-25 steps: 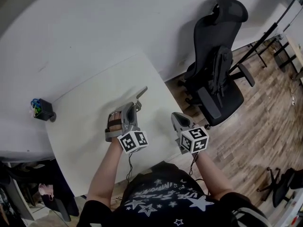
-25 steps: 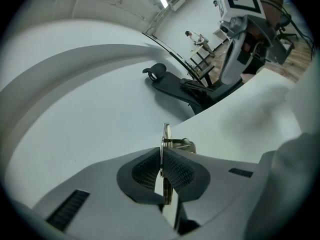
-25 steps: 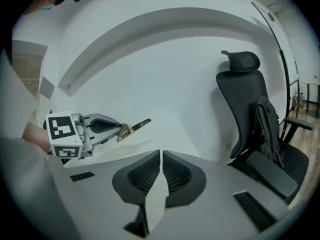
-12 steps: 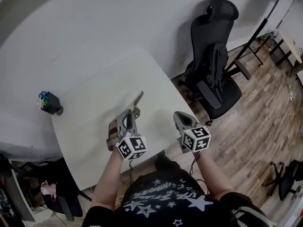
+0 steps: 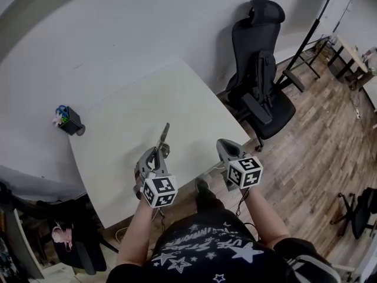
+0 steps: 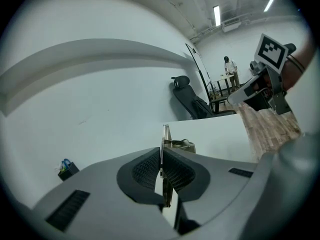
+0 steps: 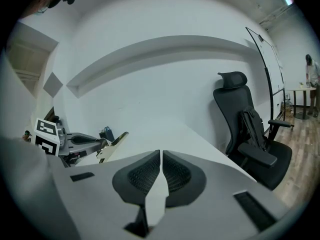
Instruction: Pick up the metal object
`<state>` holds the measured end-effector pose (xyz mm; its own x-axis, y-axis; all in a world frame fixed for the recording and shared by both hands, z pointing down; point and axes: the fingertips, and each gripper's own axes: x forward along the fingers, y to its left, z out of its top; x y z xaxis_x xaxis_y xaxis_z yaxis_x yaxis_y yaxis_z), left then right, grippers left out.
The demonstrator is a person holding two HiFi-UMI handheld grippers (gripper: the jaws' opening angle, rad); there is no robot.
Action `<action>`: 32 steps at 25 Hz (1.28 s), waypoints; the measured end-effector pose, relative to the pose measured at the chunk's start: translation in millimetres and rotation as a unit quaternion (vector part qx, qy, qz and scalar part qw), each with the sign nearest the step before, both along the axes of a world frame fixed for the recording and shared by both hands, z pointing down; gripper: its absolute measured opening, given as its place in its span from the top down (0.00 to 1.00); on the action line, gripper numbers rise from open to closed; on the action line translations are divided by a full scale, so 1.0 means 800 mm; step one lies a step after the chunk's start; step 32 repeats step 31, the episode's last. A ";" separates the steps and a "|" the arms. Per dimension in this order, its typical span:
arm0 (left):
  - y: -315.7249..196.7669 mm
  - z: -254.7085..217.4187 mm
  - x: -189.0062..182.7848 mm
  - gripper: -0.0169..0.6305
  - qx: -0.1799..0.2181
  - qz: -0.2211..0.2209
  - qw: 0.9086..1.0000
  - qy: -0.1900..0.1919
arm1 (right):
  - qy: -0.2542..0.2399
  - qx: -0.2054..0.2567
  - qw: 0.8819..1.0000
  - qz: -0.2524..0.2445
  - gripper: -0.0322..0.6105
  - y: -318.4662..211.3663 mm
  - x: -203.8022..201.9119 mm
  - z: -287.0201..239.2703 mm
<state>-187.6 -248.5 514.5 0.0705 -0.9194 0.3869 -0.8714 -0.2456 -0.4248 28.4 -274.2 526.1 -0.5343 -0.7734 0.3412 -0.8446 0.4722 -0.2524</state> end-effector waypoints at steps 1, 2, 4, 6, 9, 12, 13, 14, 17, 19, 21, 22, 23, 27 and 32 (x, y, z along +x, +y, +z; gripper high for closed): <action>0.013 0.000 -0.006 0.93 0.001 -0.002 1.000 0.003 | 0.002 0.002 1.000 0.002 0.87 0.012 -0.004 -0.001; 0.026 -0.001 -0.012 0.93 0.003 -0.002 1.000 0.005 | 0.004 0.004 1.000 0.003 0.87 0.024 -0.007 -0.001; 0.053 -0.001 -0.024 0.93 0.006 -0.003 1.000 0.010 | 0.009 0.005 1.000 0.007 0.87 0.049 -0.013 -0.001; 0.078 -0.002 -0.035 0.93 0.007 -0.005 1.000 0.015 | 0.014 0.005 1.000 0.012 0.87 0.074 -0.018 0.000; 0.116 -0.001 -0.053 0.93 0.005 -0.009 1.000 0.023 | 0.019 0.004 1.000 0.016 0.87 0.113 -0.027 0.000; 0.151 0.001 -0.069 0.93 0.001 -0.014 0.999 0.029 | 0.023 0.003 1.000 0.020 0.87 0.148 -0.034 -0.001; 0.162 0.002 -0.073 0.93 -0.001 -0.015 0.999 0.031 | 0.024 0.004 0.999 0.022 0.87 0.158 -0.036 -0.002; 0.172 0.003 -0.078 0.93 -0.002 -0.017 0.999 0.034 | 0.024 0.005 0.999 0.023 0.87 0.168 -0.038 -0.002; 0.202 0.005 -0.090 0.93 -0.007 -0.023 0.999 0.045 | 0.023 0.005 0.999 0.027 0.87 0.197 -0.043 -0.003; 0.221 0.008 -0.096 0.93 -0.011 -0.025 0.998 0.050 | 0.022 0.002 0.999 0.029 0.87 0.216 -0.045 0.000; 0.239 0.011 -0.097 0.93 -0.016 -0.023 0.998 0.052 | 0.023 -0.001 0.999 0.029 0.87 0.233 -0.047 0.003; 0.247 0.013 -0.098 0.93 -0.017 -0.022 0.998 0.053 | 0.024 -0.002 0.999 0.029 0.87 0.242 -0.048 0.005; 0.256 0.015 -0.098 0.93 -0.019 -0.022 0.998 0.056 | 0.025 -0.004 0.999 0.029 0.87 0.251 -0.049 0.006; 0.283 0.020 -0.098 0.93 -0.024 -0.024 0.997 0.063 | 0.026 -0.006 0.999 0.027 0.87 0.276 -0.050 0.009; 0.303 0.023 -0.095 0.93 -0.025 -0.023 0.997 0.066 | 0.027 -0.006 0.999 0.028 0.87 0.296 -0.047 0.011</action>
